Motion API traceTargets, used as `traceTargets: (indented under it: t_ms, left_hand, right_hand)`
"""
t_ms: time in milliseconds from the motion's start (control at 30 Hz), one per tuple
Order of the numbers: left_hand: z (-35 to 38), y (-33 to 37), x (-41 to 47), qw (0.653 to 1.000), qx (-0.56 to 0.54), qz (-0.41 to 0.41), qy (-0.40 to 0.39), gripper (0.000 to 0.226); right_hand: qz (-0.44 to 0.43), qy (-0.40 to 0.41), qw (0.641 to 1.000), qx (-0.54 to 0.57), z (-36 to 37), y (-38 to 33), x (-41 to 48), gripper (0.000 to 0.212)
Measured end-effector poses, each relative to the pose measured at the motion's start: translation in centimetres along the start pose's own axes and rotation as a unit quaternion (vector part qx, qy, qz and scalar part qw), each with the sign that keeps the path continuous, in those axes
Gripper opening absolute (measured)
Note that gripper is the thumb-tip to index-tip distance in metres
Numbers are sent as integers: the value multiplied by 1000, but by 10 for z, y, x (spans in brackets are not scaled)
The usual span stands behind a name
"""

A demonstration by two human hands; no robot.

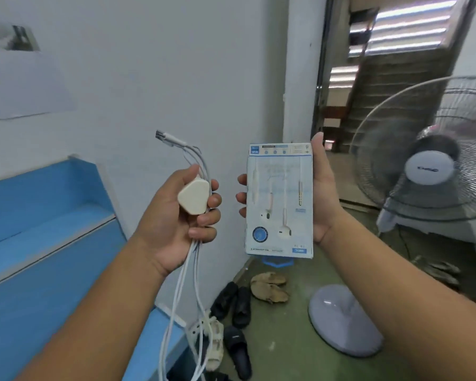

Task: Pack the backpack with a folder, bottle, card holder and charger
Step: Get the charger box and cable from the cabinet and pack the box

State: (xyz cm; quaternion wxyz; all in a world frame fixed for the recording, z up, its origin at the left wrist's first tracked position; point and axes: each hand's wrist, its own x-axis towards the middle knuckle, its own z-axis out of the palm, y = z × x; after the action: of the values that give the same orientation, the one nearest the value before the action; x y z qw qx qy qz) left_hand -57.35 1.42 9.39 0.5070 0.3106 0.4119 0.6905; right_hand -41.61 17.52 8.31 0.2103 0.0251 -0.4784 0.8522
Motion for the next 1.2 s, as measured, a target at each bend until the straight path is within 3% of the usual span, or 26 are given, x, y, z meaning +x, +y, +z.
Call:
traceTargets:
  t_ms: [167, 367, 567, 767, 1000, 1200]
  left_hand:
    - [84, -45, 49, 993, 1, -57, -103, 31]
    - [174, -100, 100, 960, 7, -152, -235, 32]
    - [261, -157, 132, 877, 4, -256, -407, 34]
    - [341, -206, 114, 757, 14, -346, -554, 34]
    - [405, -250, 15, 609, 33, -414, -676, 32]
    - [434, -275, -80, 528, 43, -447, -721, 33]
  right_hand:
    - [-64, 77, 995, -25, -53, -57, -83, 104]
    - [-145, 176, 973, -46, -94, -97, -177, 105]
    - [-225, 289, 928, -65, -93, -117, -281, 101]
    - [-320, 462, 821, -103, -37, -100, -377, 102]
    - [-409, 614, 661, -138, 73, -43, -455, 100]
    - [-446, 670, 579, -130, 152, 4, -505, 112]
